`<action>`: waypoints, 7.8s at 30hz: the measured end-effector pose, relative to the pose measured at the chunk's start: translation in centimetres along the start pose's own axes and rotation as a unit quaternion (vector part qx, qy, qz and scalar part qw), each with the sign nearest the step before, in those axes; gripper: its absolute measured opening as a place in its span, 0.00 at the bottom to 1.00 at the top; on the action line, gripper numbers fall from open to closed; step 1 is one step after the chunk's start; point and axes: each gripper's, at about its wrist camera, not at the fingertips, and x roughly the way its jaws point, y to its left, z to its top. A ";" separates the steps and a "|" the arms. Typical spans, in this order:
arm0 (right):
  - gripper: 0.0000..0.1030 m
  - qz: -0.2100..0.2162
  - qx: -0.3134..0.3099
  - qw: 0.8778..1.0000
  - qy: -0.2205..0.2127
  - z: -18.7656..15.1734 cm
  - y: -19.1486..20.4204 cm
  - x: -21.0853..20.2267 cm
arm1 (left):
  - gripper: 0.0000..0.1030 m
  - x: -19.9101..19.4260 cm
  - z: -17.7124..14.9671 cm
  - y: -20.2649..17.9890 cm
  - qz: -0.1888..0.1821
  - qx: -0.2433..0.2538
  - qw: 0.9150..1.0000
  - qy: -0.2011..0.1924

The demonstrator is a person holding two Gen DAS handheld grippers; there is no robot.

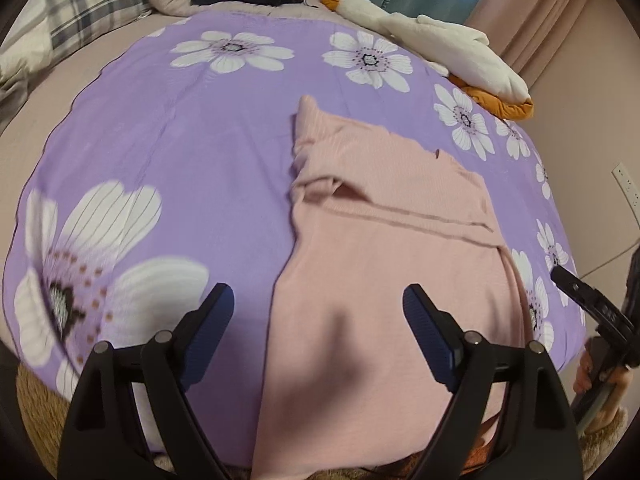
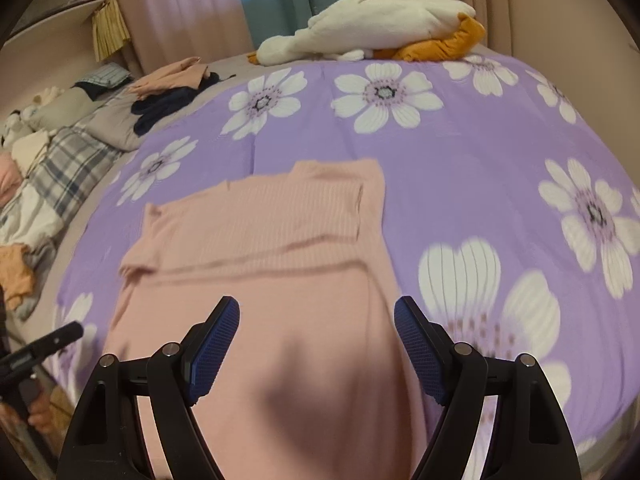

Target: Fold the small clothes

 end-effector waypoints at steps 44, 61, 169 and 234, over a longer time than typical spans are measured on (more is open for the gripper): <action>0.05 -0.014 0.063 0.994 0.085 -12.3 -2.0 -1.7 | 0.06 0.6 -6.5 1.4 -0.092 0.004 0.992 0.087; 0.05 0.110 0.124 0.986 -0.009 -2.7 -4.3 -1.8 | 0.07 0.2 3.5 -1.2 -0.121 0.038 0.992 0.016; 0.05 0.032 0.108 0.992 0.050 4.4 -7.9 9.6 | 0.59 13.5 15.4 -2.4 -0.124 0.018 0.986 0.106; 0.05 0.051 0.049 0.994 -0.088 14.4 -2.3 4.4 | 0.07 2.6 14.8 -1.3 -0.069 0.015 0.991 -0.116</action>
